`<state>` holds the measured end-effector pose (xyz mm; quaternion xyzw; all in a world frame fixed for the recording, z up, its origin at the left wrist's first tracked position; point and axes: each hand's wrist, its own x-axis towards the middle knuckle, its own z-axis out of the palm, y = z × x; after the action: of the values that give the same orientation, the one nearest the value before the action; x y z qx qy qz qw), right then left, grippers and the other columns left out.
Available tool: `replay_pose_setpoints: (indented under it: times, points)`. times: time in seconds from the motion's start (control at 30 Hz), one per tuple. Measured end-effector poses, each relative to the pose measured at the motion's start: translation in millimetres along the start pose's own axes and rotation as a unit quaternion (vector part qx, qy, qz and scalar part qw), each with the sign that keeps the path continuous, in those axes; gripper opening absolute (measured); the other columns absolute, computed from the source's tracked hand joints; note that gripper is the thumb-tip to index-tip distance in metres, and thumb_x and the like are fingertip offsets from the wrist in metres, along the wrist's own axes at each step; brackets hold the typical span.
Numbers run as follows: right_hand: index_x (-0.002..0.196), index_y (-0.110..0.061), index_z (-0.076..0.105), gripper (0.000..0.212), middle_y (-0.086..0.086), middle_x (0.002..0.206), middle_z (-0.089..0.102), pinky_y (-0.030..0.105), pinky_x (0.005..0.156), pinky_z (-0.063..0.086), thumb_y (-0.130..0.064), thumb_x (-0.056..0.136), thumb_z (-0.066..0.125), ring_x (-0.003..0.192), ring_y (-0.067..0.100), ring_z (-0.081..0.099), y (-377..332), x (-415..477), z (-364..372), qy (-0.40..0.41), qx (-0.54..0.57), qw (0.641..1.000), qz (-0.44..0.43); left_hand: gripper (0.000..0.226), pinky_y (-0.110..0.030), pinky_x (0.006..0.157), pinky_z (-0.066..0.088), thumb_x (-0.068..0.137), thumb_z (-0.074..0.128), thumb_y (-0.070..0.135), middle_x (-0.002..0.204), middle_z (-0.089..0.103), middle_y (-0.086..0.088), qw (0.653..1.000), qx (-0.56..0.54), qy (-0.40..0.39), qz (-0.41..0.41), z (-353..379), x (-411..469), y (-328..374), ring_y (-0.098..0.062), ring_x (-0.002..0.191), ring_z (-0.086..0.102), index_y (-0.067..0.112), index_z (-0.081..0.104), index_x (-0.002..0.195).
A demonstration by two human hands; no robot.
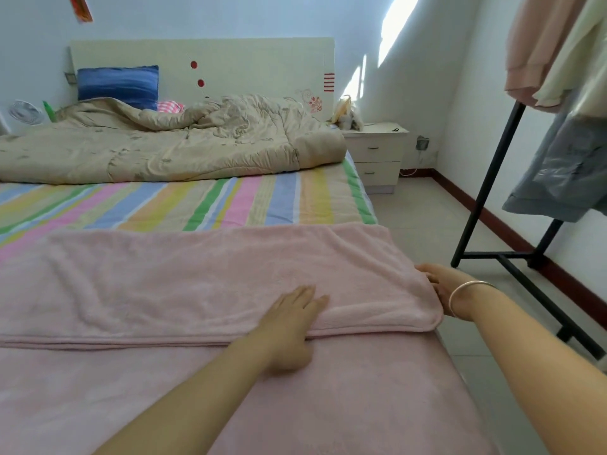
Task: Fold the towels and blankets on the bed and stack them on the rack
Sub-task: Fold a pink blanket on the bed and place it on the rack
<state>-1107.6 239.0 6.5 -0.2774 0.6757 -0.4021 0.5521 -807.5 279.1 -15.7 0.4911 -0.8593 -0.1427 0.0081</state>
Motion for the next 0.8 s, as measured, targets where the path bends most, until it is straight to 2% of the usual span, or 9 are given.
replay_pose_setpoints:
  times: [0.1, 0.17, 0.27, 0.37, 0.43, 0.57, 0.63, 0.7, 0.8]
  points:
    - [0.075, -0.011, 0.059, 0.02, 0.004, 0.062, 0.054, 0.03, 0.061, 0.041, -0.027, 0.086, 0.065, 0.058, 0.019, 0.047, -16.5, 26.2, 0.6, -0.02, -0.029, 0.999, -0.012, 0.071, -0.036, 0.122, 0.009, 0.071, 0.047, 0.058, 0.158, 0.028, 0.003, 0.974, -0.224, 0.03, -0.009, -11.2, 36.0, 10.5, -0.009, 0.146, 0.024, 0.036, 0.051, 0.139]
    - [0.073, -0.014, 0.058, 0.019, 0.006, 0.07, 0.055, 0.028, 0.058, 0.043, -0.025, 0.088, 0.061, 0.062, 0.018, 0.05, -27.3, 46.2, 3.9, -0.033, -0.033, 0.999, -0.011, 0.059, -0.037, 0.12, 0.019, 0.082, 0.052, 0.06, 0.155, 0.036, 0.002, 0.965, -0.234, 0.112, -0.041, -13.7, 64.6, 3.7, -0.009, 0.142, 0.033, 0.032, 0.057, 0.134]
    - [0.078, -0.017, 0.058, 0.009, 0.004, 0.073, 0.05, 0.023, 0.05, 0.044, -0.019, 0.086, 0.061, 0.057, 0.016, 0.051, -42.0, 75.3, 9.2, -0.074, 0.029, 0.997, -0.001, 0.055, -0.039, 0.121, 0.011, 0.098, 0.042, 0.05, 0.16, 0.023, 0.0, 0.982, -0.088, 0.142, -0.092, -9.5, 103.3, -16.7, -0.013, 0.147, 0.022, 0.028, 0.037, 0.148]
    - [0.057, -0.016, 0.066, 0.034, 0.0, 0.062, 0.06, 0.024, 0.048, 0.045, -0.032, 0.086, 0.065, 0.048, 0.014, 0.056, -52.7, 115.0, 7.1, -0.065, -0.03, 0.997, 0.017, 0.059, -0.038, 0.121, 0.003, 0.1, 0.033, 0.051, 0.163, 0.011, -0.001, 0.984, -0.039, 0.132, -0.117, -7.4, 133.9, -25.5, -0.014, 0.15, 0.009, 0.028, 0.022, 0.153]
    - [0.049, -0.018, 0.061, 0.044, -0.003, 0.054, 0.06, 0.023, 0.048, 0.044, -0.04, 0.087, 0.064, 0.042, 0.011, 0.055, -61.4, 131.1, 10.1, -0.073, -0.062, 0.995, 0.035, 0.065, -0.038, 0.121, -0.002, 0.096, 0.022, 0.059, 0.164, 0.006, 0.0, 0.983, 0.002, 0.141, -0.113, -6.5, 148.4, -31.6, -0.015, 0.15, 0.004, 0.029, 0.018, 0.154]
    - [0.079, -0.014, 0.064, 0.029, 0.002, 0.068, 0.062, 0.017, 0.045, 0.046, -0.04, 0.091, 0.061, 0.047, 0.013, 0.058, -78.3, 163.4, 36.9, -0.054, -0.087, 0.995, 0.001, 0.095, -0.042, 0.121, -0.007, 0.07, -0.007, 0.071, 0.164, -0.003, 0.001, 0.984, 0.052, 0.131, -0.108, 3.4, 164.0, -45.5, -0.014, 0.15, -0.006, 0.031, 0.008, 0.155]
    - [0.096, -0.009, 0.067, 0.039, 0.008, 0.086, 0.067, 0.026, 0.066, 0.056, -0.045, 0.081, 0.07, 0.07, 0.021, 0.066, -79.3, 179.5, 50.3, -0.03, -0.106, 0.994, -0.01, 0.098, -0.045, 0.12, -0.008, 0.067, -0.01, 0.071, 0.164, -0.006, 0.001, 0.984, 0.059, 0.129, -0.105, 10.9, 166.9, -46.8, -0.014, 0.15, -0.009, 0.032, 0.003, 0.155]
    - [0.11, -0.006, 0.066, 0.053, 0.013, 0.107, 0.067, 0.035, 0.087, 0.052, -0.043, 0.074, 0.073, 0.092, 0.026, 0.063, -75.0, 195.7, 51.1, 0.064, -0.14, 0.987, -0.042, 0.095, -0.046, 0.12, -0.008, 0.069, -0.01, 0.07, 0.164, -0.006, 0.002, 0.983, 0.065, 0.14, -0.101, 18.0, 169.4, -46.6, -0.014, 0.15, -0.009, 0.032, 0.003, 0.155]
    - [0.108, -0.006, 0.065, 0.059, 0.014, 0.106, 0.065, 0.04, 0.091, 0.051, -0.046, 0.065, 0.072, 0.093, 0.032, 0.062, -63.9, 203.0, 36.3, 0.173, -0.158, 0.971, -0.04, 0.092, -0.044, 0.12, -0.008, 0.073, -0.009, 0.07, 0.164, -0.006, 0.004, 0.983, 0.065, 0.153, -0.083, 21.8, 172.0, -47.0, -0.011, 0.149, -0.01, 0.032, 0.005, 0.155]
